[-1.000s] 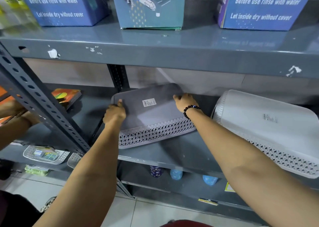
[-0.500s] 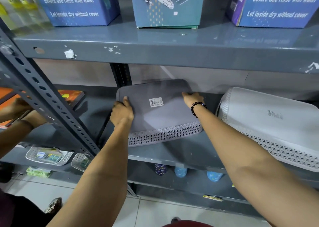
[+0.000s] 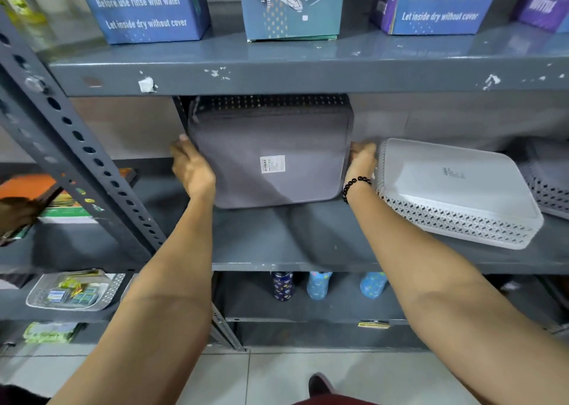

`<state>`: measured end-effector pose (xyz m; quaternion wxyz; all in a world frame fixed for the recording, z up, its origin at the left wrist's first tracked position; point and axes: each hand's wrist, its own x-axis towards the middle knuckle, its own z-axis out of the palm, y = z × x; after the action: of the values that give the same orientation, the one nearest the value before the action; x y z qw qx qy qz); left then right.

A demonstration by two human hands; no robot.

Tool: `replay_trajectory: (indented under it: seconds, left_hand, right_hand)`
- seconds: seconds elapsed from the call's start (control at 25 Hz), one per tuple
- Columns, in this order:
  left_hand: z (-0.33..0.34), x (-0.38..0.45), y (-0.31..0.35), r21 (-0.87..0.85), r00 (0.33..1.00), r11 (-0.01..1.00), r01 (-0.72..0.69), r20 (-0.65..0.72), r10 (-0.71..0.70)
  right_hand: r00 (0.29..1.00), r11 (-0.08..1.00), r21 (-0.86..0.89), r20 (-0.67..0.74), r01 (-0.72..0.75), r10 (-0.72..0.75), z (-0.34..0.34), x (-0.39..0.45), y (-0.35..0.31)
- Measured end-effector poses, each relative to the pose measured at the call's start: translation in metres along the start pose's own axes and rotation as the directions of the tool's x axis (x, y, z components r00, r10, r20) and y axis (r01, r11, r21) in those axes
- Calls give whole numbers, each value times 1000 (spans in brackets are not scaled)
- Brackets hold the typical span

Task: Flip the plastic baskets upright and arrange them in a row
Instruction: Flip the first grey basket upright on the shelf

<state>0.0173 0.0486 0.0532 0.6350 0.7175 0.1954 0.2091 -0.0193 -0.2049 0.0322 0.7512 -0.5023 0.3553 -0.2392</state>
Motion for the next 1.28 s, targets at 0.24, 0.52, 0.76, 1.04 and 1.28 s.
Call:
replay_trajectory:
  seconds: [0.24,0.52,0.76,1.04,1.28]
  left_hand:
    - [-27,24,-20,-293,929,884,365,174,-326]
    - [-52,20,-9,-150,892,895,420,252,-376]
    - [-58,19,-3,170,826,893,416,341,-449]
    - [-58,11,-27,704,857,710,32,346,-382]
    - [-54,-3,-39,811,914,581,-74,288,-286]
  right_hand:
    - [991,996,63,126,-56,48,-26,-11,0]
    - [984,993,-38,133,-116,120,-48,-18,-13]
    - [964,939,-318,179,-131,195,-70,38,14]
    - [956,867,-492,213,-74,202,-75,-13,13]
    - [937,778,-626,297,47,182,-69,-13,23]
